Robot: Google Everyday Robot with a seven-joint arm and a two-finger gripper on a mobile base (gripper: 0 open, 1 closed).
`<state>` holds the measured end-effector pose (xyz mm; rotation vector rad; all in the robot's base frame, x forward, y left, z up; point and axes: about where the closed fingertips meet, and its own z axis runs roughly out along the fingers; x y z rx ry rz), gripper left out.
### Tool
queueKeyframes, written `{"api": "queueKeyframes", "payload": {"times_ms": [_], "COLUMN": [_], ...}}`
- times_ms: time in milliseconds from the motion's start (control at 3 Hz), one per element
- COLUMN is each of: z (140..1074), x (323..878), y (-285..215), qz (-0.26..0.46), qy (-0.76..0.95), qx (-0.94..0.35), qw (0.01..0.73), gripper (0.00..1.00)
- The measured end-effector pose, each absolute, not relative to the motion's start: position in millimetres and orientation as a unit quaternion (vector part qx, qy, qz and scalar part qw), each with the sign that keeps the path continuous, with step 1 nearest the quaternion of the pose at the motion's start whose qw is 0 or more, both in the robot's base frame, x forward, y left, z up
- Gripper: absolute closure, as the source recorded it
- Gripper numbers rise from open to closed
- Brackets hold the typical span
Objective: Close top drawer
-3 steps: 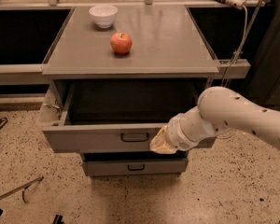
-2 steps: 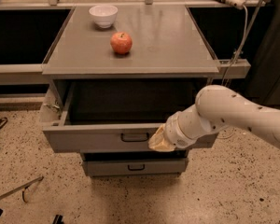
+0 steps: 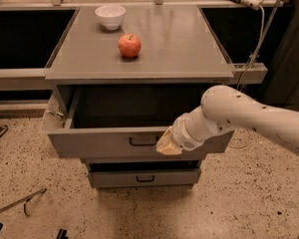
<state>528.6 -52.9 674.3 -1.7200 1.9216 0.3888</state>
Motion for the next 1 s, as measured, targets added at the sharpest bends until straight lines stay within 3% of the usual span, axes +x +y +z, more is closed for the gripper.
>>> {"api": "queueKeyframes", "payload": {"times_ms": [1000], "z": [682.6], "x": [569.1], "y": [-45.8], "qz": [0.119], "qy": [0.71], "qx": [-0.637], "qw": [0.274], "gripper": [1.0]}}
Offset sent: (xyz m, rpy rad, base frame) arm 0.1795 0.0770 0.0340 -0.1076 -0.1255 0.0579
